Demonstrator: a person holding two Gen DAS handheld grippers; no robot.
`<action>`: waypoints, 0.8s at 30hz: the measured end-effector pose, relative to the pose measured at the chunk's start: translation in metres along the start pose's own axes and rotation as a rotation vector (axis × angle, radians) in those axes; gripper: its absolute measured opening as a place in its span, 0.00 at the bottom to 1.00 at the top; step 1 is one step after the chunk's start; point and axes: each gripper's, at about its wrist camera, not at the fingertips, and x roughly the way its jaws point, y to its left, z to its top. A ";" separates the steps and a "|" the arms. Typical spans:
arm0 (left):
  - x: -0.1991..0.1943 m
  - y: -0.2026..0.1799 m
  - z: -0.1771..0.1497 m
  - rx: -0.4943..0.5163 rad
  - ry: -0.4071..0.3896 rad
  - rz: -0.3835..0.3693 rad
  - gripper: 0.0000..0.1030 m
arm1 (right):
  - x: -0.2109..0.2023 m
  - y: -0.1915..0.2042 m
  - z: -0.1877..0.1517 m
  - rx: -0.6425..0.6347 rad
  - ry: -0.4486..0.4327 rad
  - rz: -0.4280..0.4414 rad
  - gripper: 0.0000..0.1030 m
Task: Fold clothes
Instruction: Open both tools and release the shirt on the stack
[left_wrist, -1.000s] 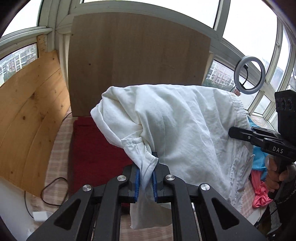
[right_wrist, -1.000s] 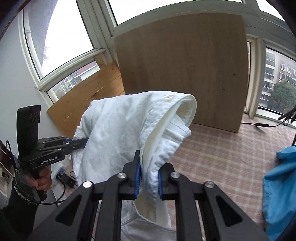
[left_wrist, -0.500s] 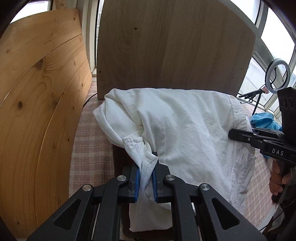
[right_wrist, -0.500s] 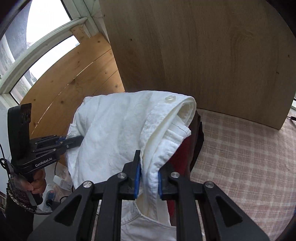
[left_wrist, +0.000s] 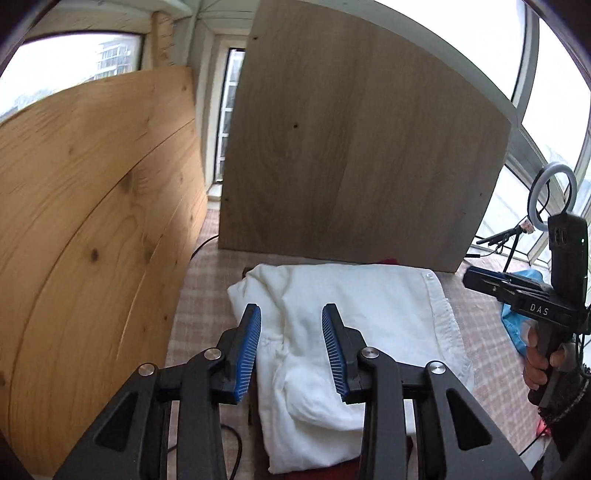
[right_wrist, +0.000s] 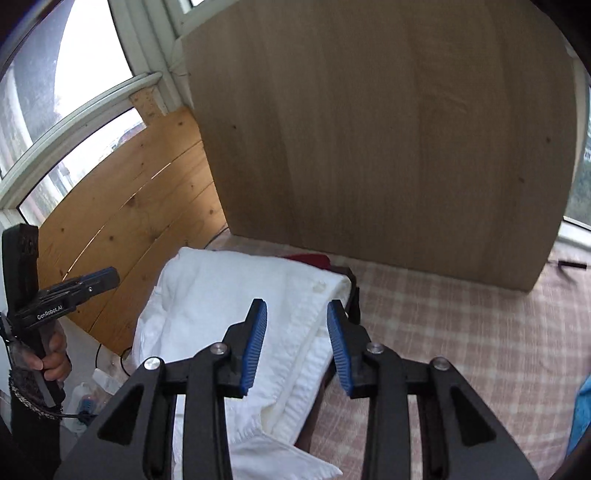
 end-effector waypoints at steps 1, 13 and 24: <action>0.012 -0.001 0.000 0.014 0.013 0.009 0.32 | 0.010 0.010 0.005 -0.022 -0.010 0.002 0.33; 0.022 -0.014 0.007 0.095 -0.019 0.034 0.33 | 0.061 -0.004 -0.009 -0.121 0.083 -0.129 0.24; 0.007 -0.072 -0.084 0.255 0.174 -0.012 0.35 | 0.009 0.069 -0.086 -0.167 0.169 0.023 0.25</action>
